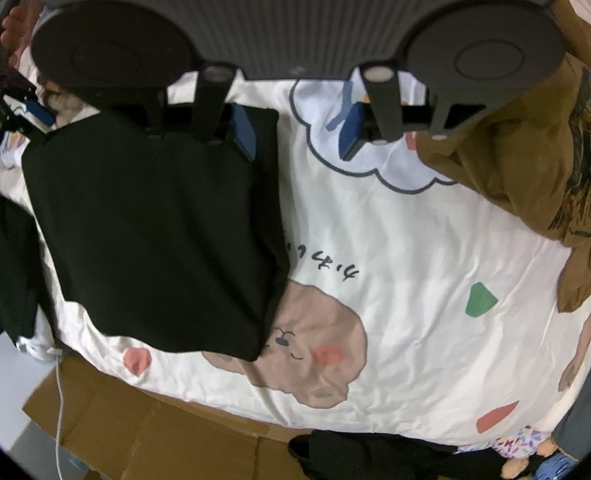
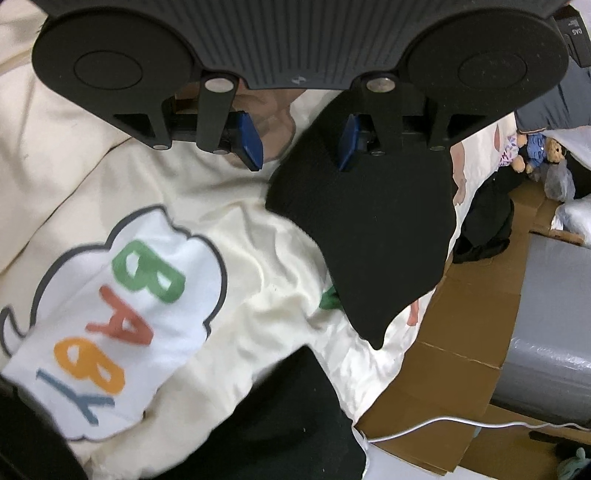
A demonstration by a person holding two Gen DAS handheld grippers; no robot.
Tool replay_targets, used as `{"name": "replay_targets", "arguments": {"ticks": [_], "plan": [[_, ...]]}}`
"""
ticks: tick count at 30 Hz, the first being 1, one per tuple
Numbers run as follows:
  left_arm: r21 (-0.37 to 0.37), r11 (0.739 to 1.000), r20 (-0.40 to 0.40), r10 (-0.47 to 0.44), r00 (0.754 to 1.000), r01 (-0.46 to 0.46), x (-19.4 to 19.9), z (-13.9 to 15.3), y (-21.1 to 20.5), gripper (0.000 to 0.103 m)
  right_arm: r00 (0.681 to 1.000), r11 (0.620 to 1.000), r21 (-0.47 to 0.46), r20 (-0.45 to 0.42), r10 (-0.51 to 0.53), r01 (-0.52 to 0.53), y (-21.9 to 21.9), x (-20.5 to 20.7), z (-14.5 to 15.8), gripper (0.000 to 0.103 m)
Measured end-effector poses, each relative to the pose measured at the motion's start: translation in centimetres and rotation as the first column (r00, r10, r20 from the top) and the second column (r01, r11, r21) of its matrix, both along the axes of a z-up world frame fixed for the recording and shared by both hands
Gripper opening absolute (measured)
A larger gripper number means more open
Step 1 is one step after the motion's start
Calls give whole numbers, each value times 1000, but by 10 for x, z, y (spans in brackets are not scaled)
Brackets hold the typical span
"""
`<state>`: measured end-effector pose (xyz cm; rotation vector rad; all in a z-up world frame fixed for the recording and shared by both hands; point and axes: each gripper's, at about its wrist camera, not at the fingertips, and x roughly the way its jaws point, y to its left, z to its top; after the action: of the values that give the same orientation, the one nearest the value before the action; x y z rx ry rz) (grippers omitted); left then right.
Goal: Fold clothes
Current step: 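Open both grippers and lift them off the folded trousers, then close the right gripper on a corner of the black trousers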
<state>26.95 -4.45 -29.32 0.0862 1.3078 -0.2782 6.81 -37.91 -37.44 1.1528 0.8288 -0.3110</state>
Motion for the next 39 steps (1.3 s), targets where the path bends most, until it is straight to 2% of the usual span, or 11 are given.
{"name": "replay_targets", "arguments": {"ticks": [7, 11, 14, 16, 21, 22, 25, 26, 31, 39], "plan": [[-36, 999, -19, -20, 1000, 19, 3, -11, -4, 53, 999, 998, 44, 16, -47, 46, 7, 11, -7, 50], [-39, 999, -32, -28, 999, 27, 5, -20, -9, 53, 994, 990, 86, 23, -110, 107, 5, 10, -14, 50], [-44, 999, -37, -26, 999, 24, 6, -22, -11, 53, 984, 975, 140, 37, -177, 170, 4, 4, -24, 51], [-42, 999, -35, -33, 999, 32, 6, -20, -13, 53, 968, 952, 201, 52, -245, 230, 3, -2, -33, 51], [-32, 999, -37, -21, 999, 19, 1, -17, -9, 54, 955, 938, 222, 69, -287, 266, 3, -3, -36, 50], [-28, 999, -39, -18, 999, 17, 0, -18, -9, 54, 955, 938, 221, 69, -289, 268, 3, -3, -36, 47], [-19, 1000, -43, -15, 999, 14, -3, -17, -9, 54, 960, 942, 221, 70, -272, 251, 2, -1, -36, 22], [-17, 1000, -43, -16, 999, 15, -4, -17, -9, 54, 963, 947, 216, 70, -258, 238, 1, 1, -35, 19], [-7, 1000, -39, -23, 999, 22, -8, -11, -16, 54, 970, 949, 231, 67, -233, 213, -6, 0, -33, 13], [7, 999, -35, -41, 999, 41, -15, -7, -38, 54, 985, 971, 189, 66, -162, 148, -13, 1, -21, 10]]}}
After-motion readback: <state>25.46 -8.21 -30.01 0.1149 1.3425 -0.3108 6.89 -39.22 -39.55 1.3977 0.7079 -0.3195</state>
